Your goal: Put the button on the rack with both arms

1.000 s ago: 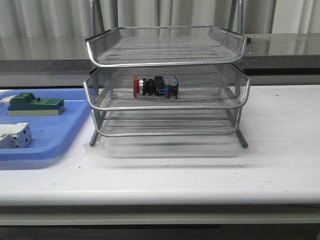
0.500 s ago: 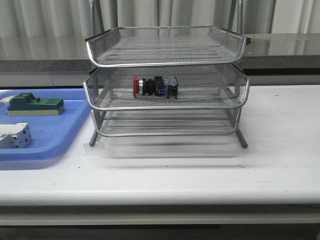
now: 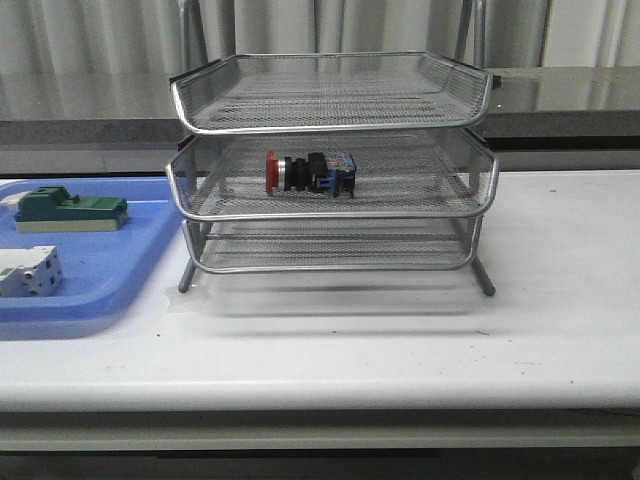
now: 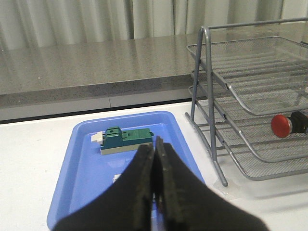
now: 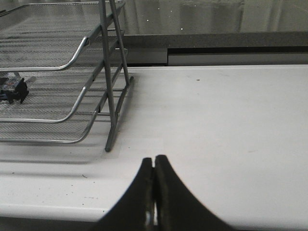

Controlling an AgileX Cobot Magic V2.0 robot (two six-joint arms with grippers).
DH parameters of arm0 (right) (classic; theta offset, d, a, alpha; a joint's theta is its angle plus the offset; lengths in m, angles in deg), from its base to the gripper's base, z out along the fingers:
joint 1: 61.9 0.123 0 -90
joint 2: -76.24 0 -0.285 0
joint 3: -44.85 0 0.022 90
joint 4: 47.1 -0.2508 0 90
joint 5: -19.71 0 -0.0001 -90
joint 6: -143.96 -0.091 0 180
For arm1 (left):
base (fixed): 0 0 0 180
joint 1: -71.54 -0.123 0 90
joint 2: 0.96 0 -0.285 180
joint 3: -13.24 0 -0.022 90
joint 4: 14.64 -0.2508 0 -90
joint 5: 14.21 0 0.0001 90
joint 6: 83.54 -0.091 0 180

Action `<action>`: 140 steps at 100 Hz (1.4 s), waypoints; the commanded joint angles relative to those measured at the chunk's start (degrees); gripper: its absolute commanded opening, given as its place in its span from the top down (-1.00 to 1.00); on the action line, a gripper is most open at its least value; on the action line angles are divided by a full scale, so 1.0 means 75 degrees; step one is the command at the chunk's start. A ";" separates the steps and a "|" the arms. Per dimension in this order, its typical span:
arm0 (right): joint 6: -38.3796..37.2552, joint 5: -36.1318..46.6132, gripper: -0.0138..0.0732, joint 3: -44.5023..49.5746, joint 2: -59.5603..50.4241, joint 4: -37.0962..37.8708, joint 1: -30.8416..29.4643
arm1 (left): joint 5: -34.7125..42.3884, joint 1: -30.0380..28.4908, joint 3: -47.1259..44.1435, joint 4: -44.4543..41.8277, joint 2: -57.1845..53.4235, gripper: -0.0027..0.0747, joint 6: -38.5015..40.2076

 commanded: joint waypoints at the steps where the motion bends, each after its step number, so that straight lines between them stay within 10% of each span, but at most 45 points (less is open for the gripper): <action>1: -0.0131 0.0965 0.82 0.0169 -0.0245 0.0107 -0.0013 | 0.0467 -0.0023 0.0198 0.0196 0.0093 0.98 0.0072; 140: -0.0370 0.1973 0.82 0.1049 -0.0428 0.0101 -0.0021 | 0.0467 -0.0023 0.0198 0.0196 0.0093 0.98 0.0072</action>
